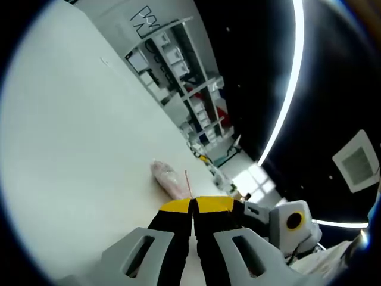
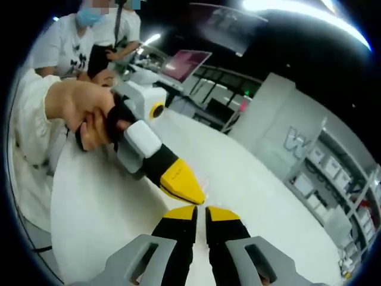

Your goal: Open the resealable bag by pulling the two sides of the seal apart until the entire bag opening is separated and visibly accessible.

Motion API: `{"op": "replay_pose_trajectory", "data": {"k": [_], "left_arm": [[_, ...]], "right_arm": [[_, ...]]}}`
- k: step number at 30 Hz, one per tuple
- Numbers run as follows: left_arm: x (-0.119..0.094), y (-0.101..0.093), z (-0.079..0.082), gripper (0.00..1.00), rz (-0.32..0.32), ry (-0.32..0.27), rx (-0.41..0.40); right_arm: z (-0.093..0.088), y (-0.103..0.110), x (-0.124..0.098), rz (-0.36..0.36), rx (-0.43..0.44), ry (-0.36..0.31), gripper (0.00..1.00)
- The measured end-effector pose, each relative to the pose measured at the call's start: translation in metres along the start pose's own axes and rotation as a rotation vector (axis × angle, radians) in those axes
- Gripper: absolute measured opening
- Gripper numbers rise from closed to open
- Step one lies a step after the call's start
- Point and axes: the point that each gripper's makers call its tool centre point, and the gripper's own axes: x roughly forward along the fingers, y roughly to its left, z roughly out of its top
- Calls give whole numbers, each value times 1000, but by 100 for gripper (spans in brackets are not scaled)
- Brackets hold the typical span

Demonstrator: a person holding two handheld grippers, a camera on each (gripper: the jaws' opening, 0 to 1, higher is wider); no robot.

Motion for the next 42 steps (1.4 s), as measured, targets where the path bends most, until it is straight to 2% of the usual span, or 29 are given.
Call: {"op": "replay_pose_trajectory", "data": {"k": [12, 21, 28, 33, 37, 42], "left_arm": [[1, -2, 2, 1, -4, -3, 4], [1, -3, 3, 1, -12, -4, 4], [1, -3, 3, 1, -11, -3, 10], [1, -2, 4, 1, -7, -6, 8], [1, -3, 5, 1, -14, -11, 1], [2, -3, 5, 1, -14, -10, 0]], "right_arm": [[2, -2, 1, 27, 84, -4, 0], [5, -3, -2, 22, 58, -19, 0], [9, -10, -5, 14, 99, -40, 1], [9, -9, -4, 23, 106, -37, 1], [7, -6, -4, 34, 125, -32, 6], [2, -4, -3, 32, 105, -17, 3]]}}
